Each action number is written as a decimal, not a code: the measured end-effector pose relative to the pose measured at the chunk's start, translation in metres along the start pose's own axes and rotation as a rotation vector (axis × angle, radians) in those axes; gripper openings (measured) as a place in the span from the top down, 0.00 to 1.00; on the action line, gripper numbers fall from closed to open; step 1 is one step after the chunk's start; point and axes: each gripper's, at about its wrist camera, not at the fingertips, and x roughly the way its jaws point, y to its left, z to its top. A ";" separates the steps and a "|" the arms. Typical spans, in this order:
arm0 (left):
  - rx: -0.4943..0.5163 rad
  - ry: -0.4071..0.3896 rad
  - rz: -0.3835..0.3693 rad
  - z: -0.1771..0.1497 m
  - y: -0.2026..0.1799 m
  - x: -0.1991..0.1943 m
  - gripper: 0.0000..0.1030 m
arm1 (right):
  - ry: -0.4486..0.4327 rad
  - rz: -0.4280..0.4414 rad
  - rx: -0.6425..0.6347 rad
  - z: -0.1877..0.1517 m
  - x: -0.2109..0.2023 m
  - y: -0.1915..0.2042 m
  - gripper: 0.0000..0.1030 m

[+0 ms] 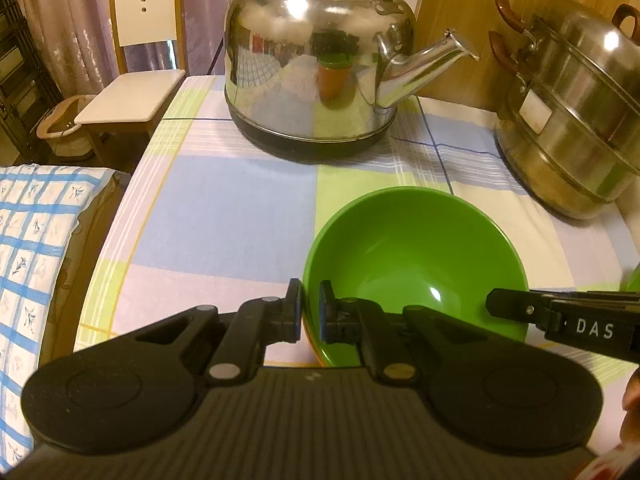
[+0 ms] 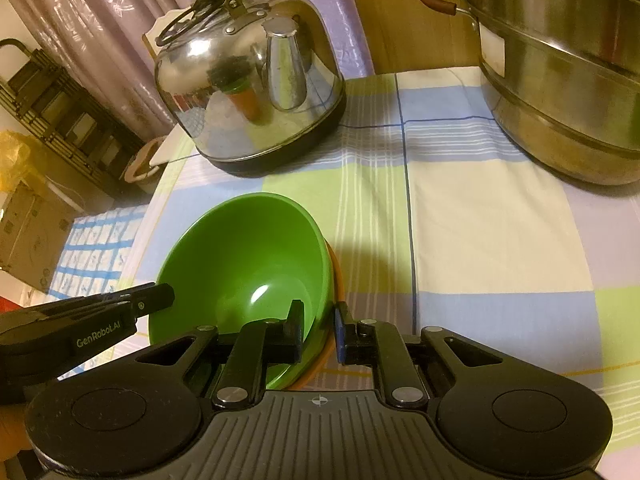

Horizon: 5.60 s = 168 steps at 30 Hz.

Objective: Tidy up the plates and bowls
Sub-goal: 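Open both tools and release the green bowl inside the orange bowl, then move both tools toward the small green bowl beside the steamer pot, then close the left tool on the small green bowl rim while the right tool grips it, then carry the small green bowl with both tools and lower it into the nested bowls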

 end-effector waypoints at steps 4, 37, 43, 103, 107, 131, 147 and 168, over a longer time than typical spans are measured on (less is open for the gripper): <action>-0.003 -0.008 -0.001 0.000 0.000 -0.002 0.93 | -0.016 0.002 0.008 -0.002 -0.002 -0.004 0.68; 0.086 -0.092 -0.194 -0.042 -0.128 -0.130 0.39 | -0.160 -0.115 0.162 -0.078 -0.185 -0.084 0.51; 0.111 -0.101 -0.232 -0.062 -0.166 -0.150 0.23 | -0.203 -0.186 0.179 -0.103 -0.225 -0.108 0.50; 0.243 0.003 -0.372 -0.063 -0.342 -0.039 0.25 | -0.349 -0.343 0.385 -0.123 -0.244 -0.292 0.44; 0.240 -0.015 -0.376 -0.050 -0.354 -0.012 0.26 | -0.344 -0.358 0.353 -0.108 -0.229 -0.301 0.45; 0.272 0.025 -0.422 -0.032 -0.393 0.055 0.85 | -0.251 -0.336 0.394 -0.070 -0.166 -0.349 0.87; 0.298 0.066 -0.390 -0.033 -0.386 0.031 0.95 | -0.222 -0.328 0.379 -0.069 -0.171 -0.334 0.89; 0.190 -0.034 -0.261 0.002 -0.239 -0.076 0.95 | -0.235 -0.188 0.191 -0.030 -0.191 -0.175 0.89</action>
